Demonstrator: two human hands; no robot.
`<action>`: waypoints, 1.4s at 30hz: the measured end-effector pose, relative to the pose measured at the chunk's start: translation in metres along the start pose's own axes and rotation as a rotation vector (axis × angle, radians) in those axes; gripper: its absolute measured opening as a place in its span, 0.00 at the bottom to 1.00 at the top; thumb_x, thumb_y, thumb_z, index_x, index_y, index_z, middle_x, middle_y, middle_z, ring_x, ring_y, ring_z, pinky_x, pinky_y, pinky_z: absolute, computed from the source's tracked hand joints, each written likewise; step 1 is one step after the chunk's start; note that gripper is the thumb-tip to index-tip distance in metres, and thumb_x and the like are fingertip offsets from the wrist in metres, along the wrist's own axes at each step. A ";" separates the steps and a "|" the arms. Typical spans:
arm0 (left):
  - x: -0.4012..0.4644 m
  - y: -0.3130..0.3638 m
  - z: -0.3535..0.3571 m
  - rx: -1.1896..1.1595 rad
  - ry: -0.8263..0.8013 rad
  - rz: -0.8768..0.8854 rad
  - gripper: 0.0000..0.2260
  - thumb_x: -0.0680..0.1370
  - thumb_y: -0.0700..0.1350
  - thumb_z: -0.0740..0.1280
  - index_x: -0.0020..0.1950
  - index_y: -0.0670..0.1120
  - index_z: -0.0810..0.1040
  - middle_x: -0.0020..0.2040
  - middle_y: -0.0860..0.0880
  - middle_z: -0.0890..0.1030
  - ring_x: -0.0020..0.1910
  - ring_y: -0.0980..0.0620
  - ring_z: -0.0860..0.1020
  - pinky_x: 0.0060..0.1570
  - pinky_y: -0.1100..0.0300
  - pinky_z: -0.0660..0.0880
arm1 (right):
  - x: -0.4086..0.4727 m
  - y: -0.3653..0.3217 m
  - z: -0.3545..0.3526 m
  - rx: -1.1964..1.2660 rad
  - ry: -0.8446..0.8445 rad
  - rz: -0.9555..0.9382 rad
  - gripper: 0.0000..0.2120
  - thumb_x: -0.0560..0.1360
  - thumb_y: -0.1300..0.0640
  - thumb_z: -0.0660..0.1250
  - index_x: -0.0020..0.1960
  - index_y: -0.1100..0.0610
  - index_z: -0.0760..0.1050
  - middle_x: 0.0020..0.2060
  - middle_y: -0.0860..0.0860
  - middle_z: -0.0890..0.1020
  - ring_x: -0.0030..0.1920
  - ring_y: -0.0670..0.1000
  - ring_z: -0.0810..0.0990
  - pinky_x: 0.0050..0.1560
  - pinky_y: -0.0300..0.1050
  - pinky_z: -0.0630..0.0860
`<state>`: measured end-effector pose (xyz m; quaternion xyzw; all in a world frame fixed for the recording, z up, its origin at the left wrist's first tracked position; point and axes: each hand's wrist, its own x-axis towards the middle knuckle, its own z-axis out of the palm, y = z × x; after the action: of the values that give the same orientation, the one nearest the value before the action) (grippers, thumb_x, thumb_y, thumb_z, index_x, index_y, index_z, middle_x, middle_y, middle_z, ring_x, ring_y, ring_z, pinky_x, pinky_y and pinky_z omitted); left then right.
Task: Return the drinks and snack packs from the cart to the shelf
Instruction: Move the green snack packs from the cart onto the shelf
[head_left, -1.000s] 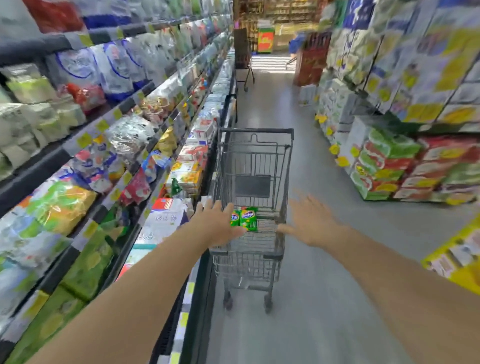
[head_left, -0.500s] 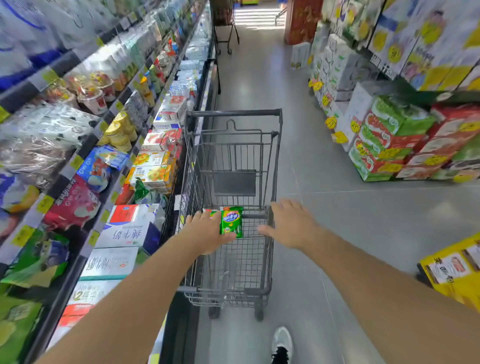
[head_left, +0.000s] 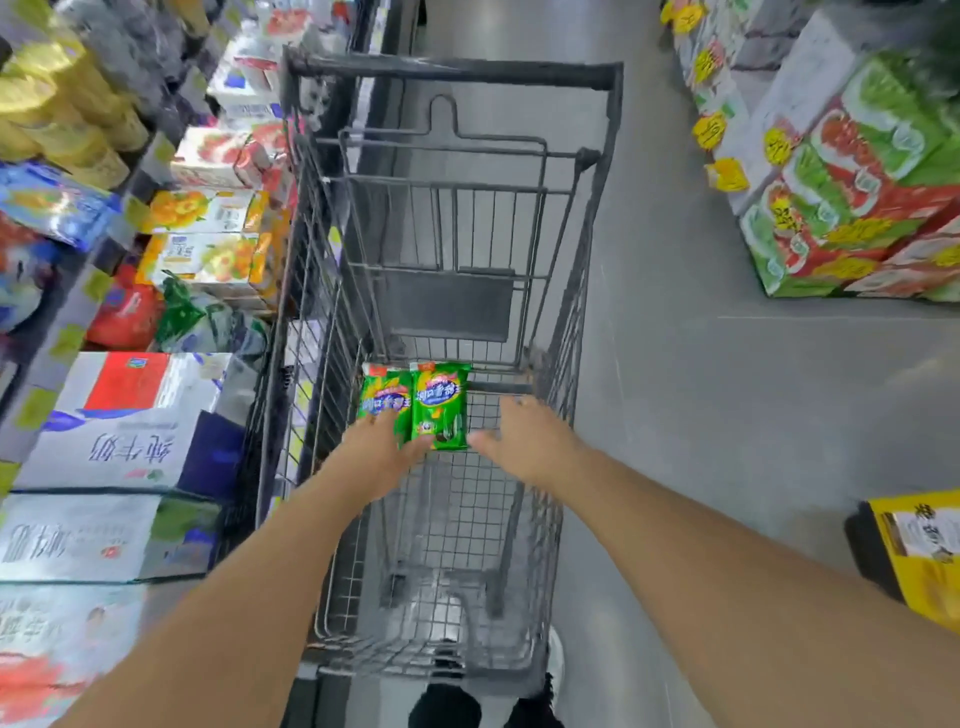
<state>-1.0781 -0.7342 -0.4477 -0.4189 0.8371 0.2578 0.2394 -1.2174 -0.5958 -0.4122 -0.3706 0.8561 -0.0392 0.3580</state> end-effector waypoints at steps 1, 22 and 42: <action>0.018 -0.006 0.011 -0.018 -0.015 -0.020 0.35 0.80 0.62 0.59 0.78 0.41 0.57 0.72 0.35 0.66 0.70 0.37 0.68 0.66 0.45 0.70 | 0.015 0.001 0.009 0.042 -0.014 0.014 0.34 0.80 0.39 0.59 0.76 0.63 0.61 0.73 0.61 0.67 0.71 0.60 0.70 0.69 0.56 0.70; 0.223 -0.068 0.136 -0.100 0.027 -0.371 0.47 0.75 0.64 0.65 0.80 0.43 0.43 0.79 0.36 0.49 0.75 0.34 0.56 0.70 0.39 0.61 | 0.266 0.007 0.164 0.444 -0.028 0.377 0.20 0.77 0.48 0.69 0.59 0.63 0.76 0.52 0.57 0.82 0.51 0.58 0.80 0.45 0.45 0.73; 0.252 -0.086 0.125 -0.676 0.127 -0.483 0.29 0.73 0.53 0.74 0.64 0.38 0.67 0.59 0.39 0.77 0.55 0.39 0.80 0.53 0.46 0.79 | 0.298 0.036 0.175 1.169 -0.147 0.647 0.43 0.50 0.58 0.87 0.63 0.61 0.76 0.51 0.60 0.85 0.46 0.61 0.87 0.45 0.64 0.83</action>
<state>-1.1193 -0.8454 -0.7169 -0.6731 0.5962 0.4283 0.0899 -1.2667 -0.7322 -0.7278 0.1575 0.7355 -0.3616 0.5509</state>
